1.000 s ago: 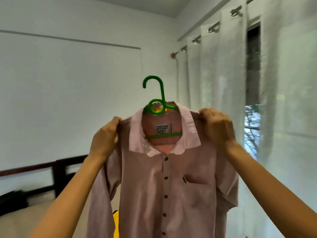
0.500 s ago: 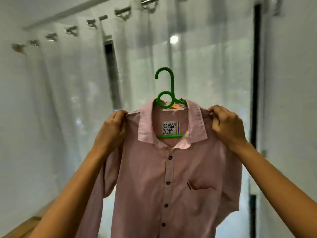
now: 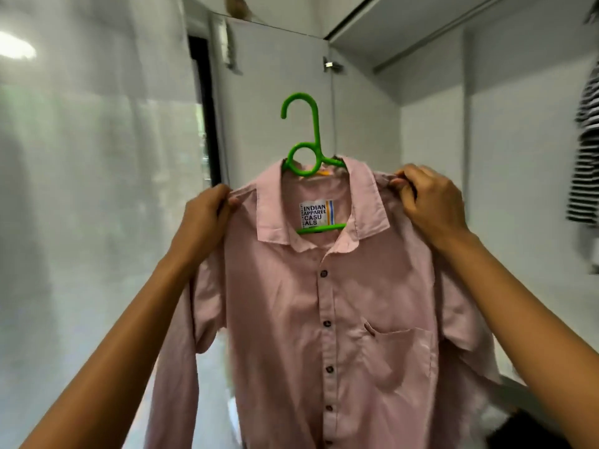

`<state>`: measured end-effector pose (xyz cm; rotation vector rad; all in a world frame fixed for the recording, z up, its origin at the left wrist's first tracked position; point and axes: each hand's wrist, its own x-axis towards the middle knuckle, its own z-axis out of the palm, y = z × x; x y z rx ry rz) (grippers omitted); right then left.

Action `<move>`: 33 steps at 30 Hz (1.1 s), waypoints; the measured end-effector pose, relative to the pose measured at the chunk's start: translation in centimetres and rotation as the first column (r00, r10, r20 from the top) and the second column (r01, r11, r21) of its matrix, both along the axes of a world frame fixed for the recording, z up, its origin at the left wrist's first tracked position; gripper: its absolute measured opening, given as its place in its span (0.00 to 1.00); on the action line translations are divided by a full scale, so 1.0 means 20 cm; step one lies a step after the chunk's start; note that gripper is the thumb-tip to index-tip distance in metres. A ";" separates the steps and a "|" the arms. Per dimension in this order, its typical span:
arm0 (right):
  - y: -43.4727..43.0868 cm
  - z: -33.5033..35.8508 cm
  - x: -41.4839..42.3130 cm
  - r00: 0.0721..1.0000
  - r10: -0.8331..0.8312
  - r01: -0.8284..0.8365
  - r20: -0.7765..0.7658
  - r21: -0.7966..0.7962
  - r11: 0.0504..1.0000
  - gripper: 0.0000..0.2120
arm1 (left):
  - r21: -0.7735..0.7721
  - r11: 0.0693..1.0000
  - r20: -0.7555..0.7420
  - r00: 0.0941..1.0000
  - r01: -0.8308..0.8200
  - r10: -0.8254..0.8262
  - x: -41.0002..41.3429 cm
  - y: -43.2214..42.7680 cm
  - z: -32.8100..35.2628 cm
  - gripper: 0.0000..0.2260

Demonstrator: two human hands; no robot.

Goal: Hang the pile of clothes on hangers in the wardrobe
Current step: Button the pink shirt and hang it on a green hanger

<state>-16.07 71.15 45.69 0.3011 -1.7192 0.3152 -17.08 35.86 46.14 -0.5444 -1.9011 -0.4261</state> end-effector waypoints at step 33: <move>1.64 1.18 -0.48 0.113 -0.959 0.986 -0.260 -0.091 0.141 0.11 | -0.068 0.588 -0.025 0.588 0.806 -0.808 -1.85 3.06 0.95 0.32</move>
